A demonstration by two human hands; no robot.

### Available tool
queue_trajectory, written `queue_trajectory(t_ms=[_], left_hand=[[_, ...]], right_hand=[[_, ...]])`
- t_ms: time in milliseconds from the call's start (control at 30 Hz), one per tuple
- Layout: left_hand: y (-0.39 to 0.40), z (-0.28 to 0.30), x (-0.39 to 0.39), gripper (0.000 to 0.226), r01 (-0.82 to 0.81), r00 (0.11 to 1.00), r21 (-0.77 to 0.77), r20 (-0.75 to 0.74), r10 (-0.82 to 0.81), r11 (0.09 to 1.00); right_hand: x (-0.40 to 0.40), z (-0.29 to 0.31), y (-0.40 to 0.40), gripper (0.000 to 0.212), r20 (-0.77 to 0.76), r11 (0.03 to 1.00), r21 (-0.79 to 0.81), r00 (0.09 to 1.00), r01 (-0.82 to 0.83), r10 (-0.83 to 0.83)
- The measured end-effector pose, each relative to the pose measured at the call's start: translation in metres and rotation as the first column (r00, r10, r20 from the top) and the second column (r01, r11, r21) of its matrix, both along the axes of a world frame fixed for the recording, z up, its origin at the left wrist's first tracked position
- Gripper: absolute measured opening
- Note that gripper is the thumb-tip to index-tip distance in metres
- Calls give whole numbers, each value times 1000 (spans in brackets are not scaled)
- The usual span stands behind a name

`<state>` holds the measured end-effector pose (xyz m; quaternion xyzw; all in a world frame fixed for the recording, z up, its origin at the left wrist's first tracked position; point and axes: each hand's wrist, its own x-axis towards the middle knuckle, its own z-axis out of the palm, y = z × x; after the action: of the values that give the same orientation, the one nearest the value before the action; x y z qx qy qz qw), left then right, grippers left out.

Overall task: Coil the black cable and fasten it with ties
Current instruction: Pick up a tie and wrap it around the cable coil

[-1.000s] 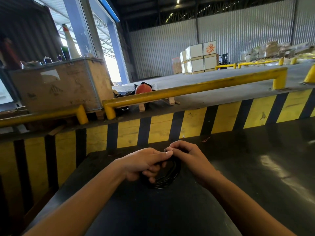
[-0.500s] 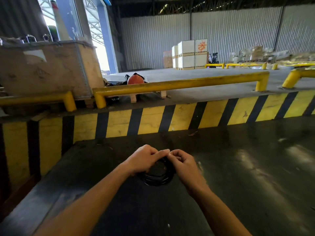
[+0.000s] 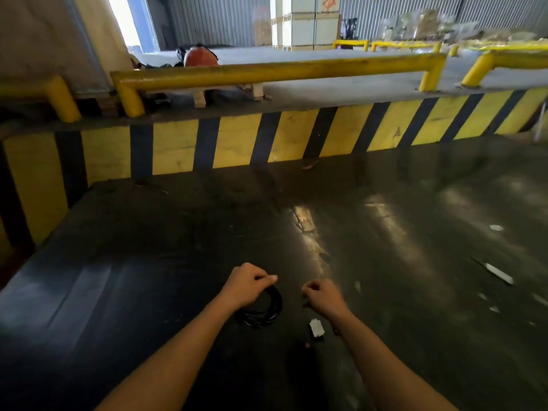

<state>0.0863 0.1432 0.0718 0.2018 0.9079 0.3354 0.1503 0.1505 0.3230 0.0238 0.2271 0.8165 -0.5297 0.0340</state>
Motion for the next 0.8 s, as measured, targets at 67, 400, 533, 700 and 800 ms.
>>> queue_trajectory(t_ms=[67,400,533,700,800], left_hand=[[-8,-13,6,27,-9,998,-16,55,10,1000],[-48,5,4,24,-159,972,115,193,135,980],[-54,26,-1,28,-139,982,128,146,120,982],[-45,45,5,28,-72,991,118,123,57,990],[-38,47,-1,30,-37,992,130,126,21,991]], right_hand=[[10,-19,7,19,134,968,230,989,-99,69],[45,-70,-13,26,335,787,490,914,-375,226],[34,-54,-14,25,302,829,445,928,-340,219],[8,-4,-16,30,38,946,284,988,-155,150],[-6,42,-17,23,-145,966,235,979,-106,142]])
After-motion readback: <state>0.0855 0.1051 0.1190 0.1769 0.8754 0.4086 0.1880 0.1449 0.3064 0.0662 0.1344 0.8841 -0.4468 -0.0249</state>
